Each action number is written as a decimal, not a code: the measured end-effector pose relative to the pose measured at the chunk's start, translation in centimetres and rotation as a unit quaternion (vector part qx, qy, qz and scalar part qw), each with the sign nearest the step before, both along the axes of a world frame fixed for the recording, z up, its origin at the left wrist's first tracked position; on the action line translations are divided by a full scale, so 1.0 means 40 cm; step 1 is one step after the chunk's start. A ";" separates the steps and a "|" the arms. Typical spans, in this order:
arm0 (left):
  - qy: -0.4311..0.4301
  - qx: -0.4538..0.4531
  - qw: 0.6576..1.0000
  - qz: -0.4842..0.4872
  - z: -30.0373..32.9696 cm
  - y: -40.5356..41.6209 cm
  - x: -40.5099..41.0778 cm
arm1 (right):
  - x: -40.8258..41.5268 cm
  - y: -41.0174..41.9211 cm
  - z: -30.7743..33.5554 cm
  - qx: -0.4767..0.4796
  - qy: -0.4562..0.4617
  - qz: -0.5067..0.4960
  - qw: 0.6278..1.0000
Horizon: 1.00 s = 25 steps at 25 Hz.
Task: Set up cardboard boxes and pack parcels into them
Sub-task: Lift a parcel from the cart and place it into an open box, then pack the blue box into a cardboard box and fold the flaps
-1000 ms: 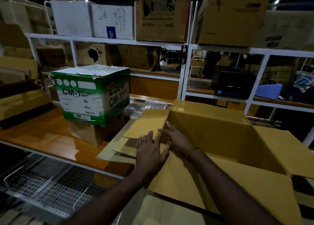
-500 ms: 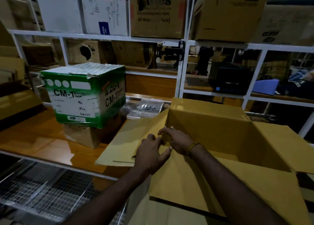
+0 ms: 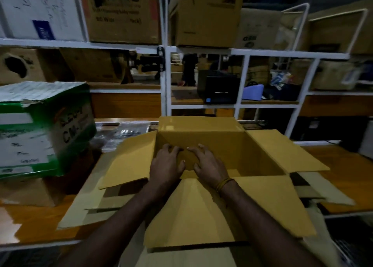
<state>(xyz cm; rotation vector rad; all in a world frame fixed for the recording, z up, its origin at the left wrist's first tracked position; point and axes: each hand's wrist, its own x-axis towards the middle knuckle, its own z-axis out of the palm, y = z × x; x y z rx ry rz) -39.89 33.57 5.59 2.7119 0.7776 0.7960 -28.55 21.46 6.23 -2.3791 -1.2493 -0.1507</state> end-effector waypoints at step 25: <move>0.076 0.094 0.919 -0.375 -0.058 -1.355 0.729 | 0.404 -1.444 -0.098 0.041 0.002 -0.435 0.900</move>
